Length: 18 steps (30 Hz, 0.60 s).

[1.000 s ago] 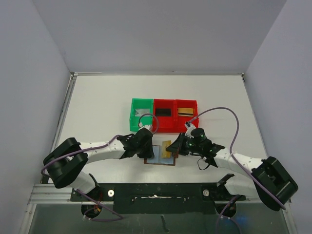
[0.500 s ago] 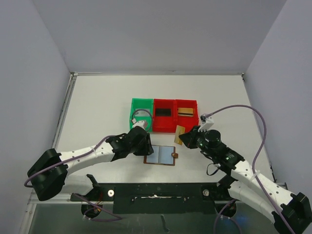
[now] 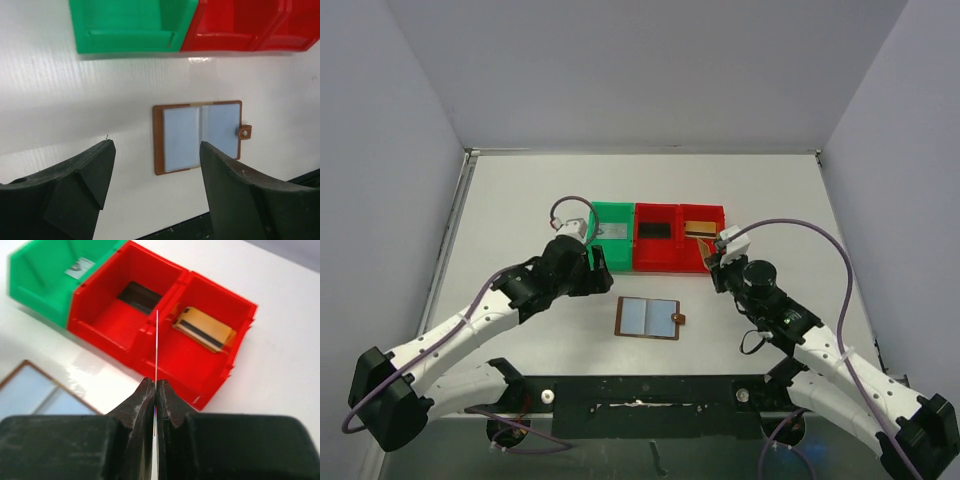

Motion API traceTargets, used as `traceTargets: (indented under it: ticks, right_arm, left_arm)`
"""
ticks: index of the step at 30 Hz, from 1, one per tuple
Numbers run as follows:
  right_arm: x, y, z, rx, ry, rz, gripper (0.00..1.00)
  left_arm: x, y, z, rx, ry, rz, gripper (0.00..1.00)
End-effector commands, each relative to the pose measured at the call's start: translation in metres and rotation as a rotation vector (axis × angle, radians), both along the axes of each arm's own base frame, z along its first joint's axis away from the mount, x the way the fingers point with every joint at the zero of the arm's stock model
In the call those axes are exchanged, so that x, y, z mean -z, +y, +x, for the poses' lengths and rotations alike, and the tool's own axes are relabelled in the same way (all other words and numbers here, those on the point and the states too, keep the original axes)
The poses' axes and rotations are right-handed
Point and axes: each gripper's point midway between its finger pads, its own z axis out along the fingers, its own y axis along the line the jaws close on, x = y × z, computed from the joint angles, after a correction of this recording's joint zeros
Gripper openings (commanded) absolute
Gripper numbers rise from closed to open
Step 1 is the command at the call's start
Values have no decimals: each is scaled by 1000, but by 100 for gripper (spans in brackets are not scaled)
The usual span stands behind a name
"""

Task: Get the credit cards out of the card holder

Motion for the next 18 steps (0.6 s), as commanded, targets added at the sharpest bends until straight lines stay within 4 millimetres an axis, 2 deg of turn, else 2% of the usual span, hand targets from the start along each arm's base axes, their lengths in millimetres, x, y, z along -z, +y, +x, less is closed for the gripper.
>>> traceTargets:
  ticks: [1,7,10,14,18]
  right_arm:
    - [-45,-21,42,66,-195,-210,0]
    - [-36,-22,77,-100,-131,-188,0]
    - [-34,-21,90,-152,-119,-205,0]
    - [-26,-17,104,-214,-113,-297,0]
    - [-17,-18,119,-247,-110,-406,0]
  left_arm:
    - [-29,30,18,-14,-75,68,70]
    - [-48,66,36,-63,-189,170,74]
    - [-45,76,38,-75,-231,204,76]
    - [-31,85,36,-86,-241,235,77]
    - [-36,91,41,-116,-268,264,77]
